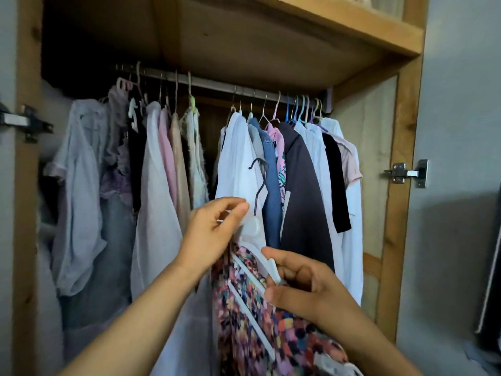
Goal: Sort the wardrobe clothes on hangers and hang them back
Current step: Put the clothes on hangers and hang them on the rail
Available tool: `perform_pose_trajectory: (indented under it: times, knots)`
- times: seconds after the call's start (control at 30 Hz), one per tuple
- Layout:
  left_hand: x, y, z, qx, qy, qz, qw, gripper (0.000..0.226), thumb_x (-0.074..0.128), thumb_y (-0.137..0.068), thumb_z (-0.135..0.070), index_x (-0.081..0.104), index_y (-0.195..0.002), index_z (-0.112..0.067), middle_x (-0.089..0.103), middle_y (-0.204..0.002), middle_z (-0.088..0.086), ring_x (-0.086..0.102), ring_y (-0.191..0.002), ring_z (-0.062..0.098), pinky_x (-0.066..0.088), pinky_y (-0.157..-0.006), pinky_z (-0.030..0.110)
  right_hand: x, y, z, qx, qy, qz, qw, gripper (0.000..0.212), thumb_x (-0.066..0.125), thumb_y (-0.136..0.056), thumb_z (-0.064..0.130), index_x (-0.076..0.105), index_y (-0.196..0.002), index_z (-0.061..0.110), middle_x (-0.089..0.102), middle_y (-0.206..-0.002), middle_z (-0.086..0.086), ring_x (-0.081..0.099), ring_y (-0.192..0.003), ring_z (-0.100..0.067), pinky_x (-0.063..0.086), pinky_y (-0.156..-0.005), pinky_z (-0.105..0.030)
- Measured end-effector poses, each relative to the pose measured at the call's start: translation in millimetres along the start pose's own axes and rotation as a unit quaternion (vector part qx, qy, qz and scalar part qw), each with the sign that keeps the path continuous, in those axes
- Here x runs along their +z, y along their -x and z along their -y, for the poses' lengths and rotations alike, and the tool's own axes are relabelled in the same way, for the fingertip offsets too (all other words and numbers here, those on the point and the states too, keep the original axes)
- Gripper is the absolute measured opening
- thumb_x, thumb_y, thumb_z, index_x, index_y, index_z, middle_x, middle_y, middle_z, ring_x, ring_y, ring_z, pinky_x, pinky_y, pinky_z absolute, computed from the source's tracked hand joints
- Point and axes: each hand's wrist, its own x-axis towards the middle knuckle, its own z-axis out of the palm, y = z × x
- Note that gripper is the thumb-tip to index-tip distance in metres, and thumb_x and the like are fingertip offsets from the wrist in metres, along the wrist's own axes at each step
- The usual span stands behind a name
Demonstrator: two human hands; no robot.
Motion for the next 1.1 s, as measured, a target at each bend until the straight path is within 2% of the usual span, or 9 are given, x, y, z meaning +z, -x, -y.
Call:
perform_pose_trajectory:
  times: [0.2,0.27,0.33,0.43,0.5,0.8,0.93,1.03,1.1]
  knots:
    - [-36,-21,37,-0.009,-0.134,-0.052,0.990,0.017,0.059,-0.092,-0.020,0.072,-0.102,-0.016,0.068,-0.094,-0.012,0.064,-0.088,0.006,0.051,-0.084,0.026,1,-65,32,-0.040,0.027,-0.028,0.998,0.032,0.062,-0.080,-0.011,0.068,-0.108,0.005,0.063,-0.063,-0.002,0.058,-0.059,-0.013,0.047,-0.062,-0.014]
    - [-39,-31,41,0.003,-0.152,-0.055,0.987,0.022,0.058,-0.088,-0.027,0.073,-0.099,-0.015,0.067,-0.091,-0.013,0.064,-0.085,0.006,0.051,-0.082,0.026,-3,-90,39,-0.038,0.033,-0.048,0.998,0.041,0.062,-0.081,-0.009,0.057,-0.121,-0.006,0.070,-0.077,-0.006,0.066,-0.069,-0.013,0.050,-0.070,-0.011]
    - [-42,-44,44,0.009,-0.157,-0.057,0.986,0.025,0.057,-0.084,-0.030,0.074,-0.096,-0.015,0.066,-0.088,-0.013,0.064,-0.081,0.004,0.051,-0.079,0.025,-7,-116,43,-0.043,0.038,-0.058,0.997,0.049,0.063,-0.081,-0.007,0.053,-0.129,-0.001,0.064,-0.080,-0.003,0.062,-0.070,-0.005,0.045,-0.063,-0.004]
    - [-42,-73,54,0.027,-0.191,-0.046,0.980,0.012,0.064,-0.088,-0.015,0.073,-0.096,-0.016,0.069,-0.091,-0.006,0.065,-0.082,0.008,0.051,-0.079,0.025,-13,-154,48,-0.051,0.044,-0.061,0.996,0.038,0.059,-0.082,-0.008,0.054,-0.120,-0.011,0.057,-0.078,-0.021,0.049,-0.071,-0.019,0.041,-0.054,-0.017]
    - [-43,-92,57,0.031,-0.203,-0.025,0.978,0.014,0.063,-0.088,-0.011,0.073,-0.097,-0.016,0.068,-0.095,-0.002,0.064,-0.086,0.010,0.049,-0.079,0.018,-19,-178,50,-0.069,0.056,-0.066,0.994,0.025,0.057,-0.081,-0.010,0.051,-0.102,-0.022,0.045,-0.068,-0.018,0.040,-0.061,-0.022,0.034,-0.053,-0.024]
    - [-32,-174,70,0.085,-0.260,-0.028,0.961,0.019,0.062,-0.089,-0.017,0.070,-0.105,-0.018,0.067,-0.100,-0.003,0.060,-0.092,0.010,0.048,-0.085,0.027,-39,-277,74,-0.145,0.120,-0.103,0.977,0.015,0.059,-0.076,-0.009,0.053,-0.064,-0.003,0.038,-0.047,-0.001,0.035,-0.040,-0.008,0.030,-0.050,-0.025]
    - [-30,-205,72,0.102,-0.266,-0.028,0.958,0.021,0.061,-0.089,-0.016,0.070,-0.108,-0.017,0.067,-0.102,0.000,0.060,-0.095,0.012,0.047,-0.087,0.026,-40,-308,87,-0.175,0.129,-0.101,0.971,0.008,0.058,-0.073,-0.010,0.059,-0.079,-0.016,0.050,-0.065,-0.013,0.046,-0.062,-0.020,0.036,-0.061,-0.030]
    - [-33,-231,73,0.123,-0.271,-0.033,0.954,0.022,0.061,-0.089,-0.017,0.069,-0.110,-0.015,0.068,-0.104,0.003,0.061,-0.097,0.013,0.045,-0.088,0.024,-41,-327,96,-0.199,0.148,-0.096,0.964,0.013,0.059,-0.072,-0.009,0.064,-0.065,0.001,0.057,-0.062,-0.014,0.050,-0.059,-0.018,0.039,-0.062,-0.032]
    - [-37,-250,71,0.149,-0.280,-0.046,0.947,0.024,0.061,-0.089,-0.018,0.067,-0.113,-0.015,0.067,-0.108,0.004,0.060,-0.102,0.015,0.043,-0.091,0.026,-46,-338,97,-0.204,0.161,-0.094,0.961,0.011,0.061,-0.073,-0.008,0.068,-0.077,-0.001,0.063,-0.069,-0.019,0.053,-0.063,-0.019,0.041,-0.064,-0.032]
